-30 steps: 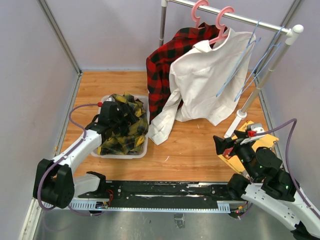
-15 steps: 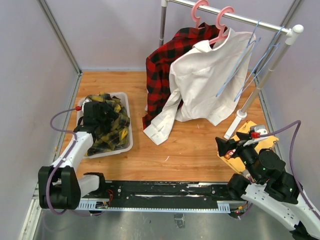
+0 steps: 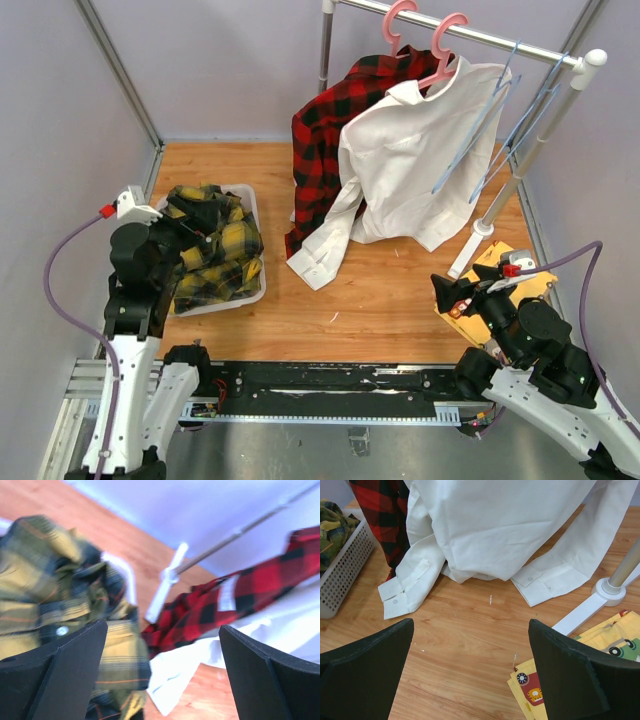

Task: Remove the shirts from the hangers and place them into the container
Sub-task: Place the shirt in the bin.

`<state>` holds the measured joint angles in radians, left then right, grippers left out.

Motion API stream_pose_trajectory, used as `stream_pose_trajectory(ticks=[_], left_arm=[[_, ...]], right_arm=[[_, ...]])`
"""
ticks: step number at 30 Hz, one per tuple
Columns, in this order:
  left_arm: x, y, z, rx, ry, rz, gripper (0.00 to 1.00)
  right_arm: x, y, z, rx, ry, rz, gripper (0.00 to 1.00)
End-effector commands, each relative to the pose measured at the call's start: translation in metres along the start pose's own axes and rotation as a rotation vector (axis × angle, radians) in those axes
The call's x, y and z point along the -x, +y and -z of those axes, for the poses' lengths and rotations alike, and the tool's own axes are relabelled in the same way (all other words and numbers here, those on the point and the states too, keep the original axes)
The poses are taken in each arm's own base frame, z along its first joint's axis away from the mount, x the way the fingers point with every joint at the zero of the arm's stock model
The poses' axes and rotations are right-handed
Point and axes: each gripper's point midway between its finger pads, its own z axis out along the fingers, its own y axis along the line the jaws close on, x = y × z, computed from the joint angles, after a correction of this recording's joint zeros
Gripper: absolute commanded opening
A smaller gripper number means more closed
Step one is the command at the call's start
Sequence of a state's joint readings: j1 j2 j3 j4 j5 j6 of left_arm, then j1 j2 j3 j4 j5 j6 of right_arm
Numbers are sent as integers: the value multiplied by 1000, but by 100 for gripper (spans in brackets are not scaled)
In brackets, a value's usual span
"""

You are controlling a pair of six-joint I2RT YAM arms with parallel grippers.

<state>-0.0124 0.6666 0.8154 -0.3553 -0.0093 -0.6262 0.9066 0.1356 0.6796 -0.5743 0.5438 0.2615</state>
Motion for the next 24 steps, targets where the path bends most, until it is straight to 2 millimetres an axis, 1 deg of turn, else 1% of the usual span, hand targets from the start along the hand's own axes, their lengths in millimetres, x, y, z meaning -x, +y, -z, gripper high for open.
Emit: stream_pose_trajectory(ticks=[1, 3, 5, 7, 11, 14, 17, 20, 24], left_arm=[[12, -60, 26, -305, -6, -35, 100], [8, -85, 35, -440, 44, -26, 100], [3, -102, 41, -522, 114, -21, 99], [0, -110, 44, -559, 161, -11, 100], [7, -125, 59, -644, 144, -25, 100], [8, -135, 68, -705, 139, 2, 100], [-2, -148, 74, -765, 179, 18, 100], [-13, -160, 73, -774, 210, 5, 99], [-29, -188, 76, -828, 270, -26, 100]], right_arm=[[4, -4, 2, -17, -20, -5, 98], [4, -3, 1, -12, -21, -6, 98], [4, -1, 0, -3, -22, -8, 98], [4, 1, -1, 2, -21, -7, 98], [3, 1, -1, 4, -20, -7, 98], [4, 2, -2, 8, -22, -11, 98], [4, 5, -3, 15, -24, -17, 98], [3, 7, -5, 19, -19, -17, 98], [1, 11, -7, 30, -4, -22, 98]])
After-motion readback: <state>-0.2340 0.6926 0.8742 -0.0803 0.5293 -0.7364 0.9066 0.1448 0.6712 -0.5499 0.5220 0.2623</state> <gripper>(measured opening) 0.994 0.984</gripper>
